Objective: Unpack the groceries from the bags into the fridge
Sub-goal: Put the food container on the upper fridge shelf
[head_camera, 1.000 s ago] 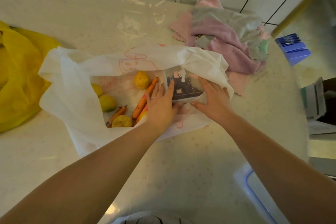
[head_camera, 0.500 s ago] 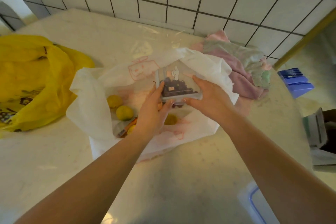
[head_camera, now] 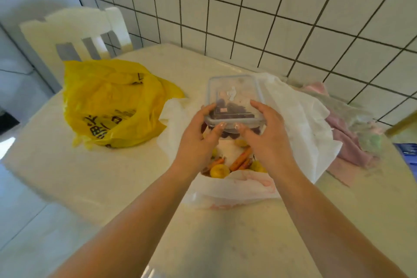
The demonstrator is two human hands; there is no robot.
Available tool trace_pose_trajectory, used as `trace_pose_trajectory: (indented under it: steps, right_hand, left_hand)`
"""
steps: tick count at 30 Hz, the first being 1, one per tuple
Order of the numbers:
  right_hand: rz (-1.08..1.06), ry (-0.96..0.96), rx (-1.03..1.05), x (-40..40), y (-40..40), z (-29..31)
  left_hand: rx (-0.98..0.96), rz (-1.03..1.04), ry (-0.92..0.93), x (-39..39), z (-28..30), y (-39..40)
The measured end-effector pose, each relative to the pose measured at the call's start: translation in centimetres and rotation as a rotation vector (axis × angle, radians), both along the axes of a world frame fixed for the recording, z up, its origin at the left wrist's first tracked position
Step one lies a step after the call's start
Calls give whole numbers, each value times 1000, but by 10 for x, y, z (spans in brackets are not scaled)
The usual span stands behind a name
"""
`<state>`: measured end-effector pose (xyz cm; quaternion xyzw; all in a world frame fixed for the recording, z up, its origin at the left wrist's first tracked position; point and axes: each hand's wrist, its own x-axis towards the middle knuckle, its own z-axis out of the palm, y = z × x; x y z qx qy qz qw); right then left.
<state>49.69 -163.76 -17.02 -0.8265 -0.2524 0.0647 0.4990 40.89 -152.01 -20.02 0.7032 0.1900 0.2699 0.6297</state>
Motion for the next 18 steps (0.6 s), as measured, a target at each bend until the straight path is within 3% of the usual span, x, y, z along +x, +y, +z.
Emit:
trace_pose_trajectory:
  steps: [7, 14, 18]
  right_hand:
    - [122, -58, 86, -85, 72, 23]
    - [311, -169, 190, -218, 164, 31]
    - [385, 3, 356, -304, 229, 28]
  left_hand:
    - [-43, 124, -113, -97, 30, 58]
    - [1, 326, -137, -251, 46, 135]
    - [21, 467, -119, -348, 53, 176]
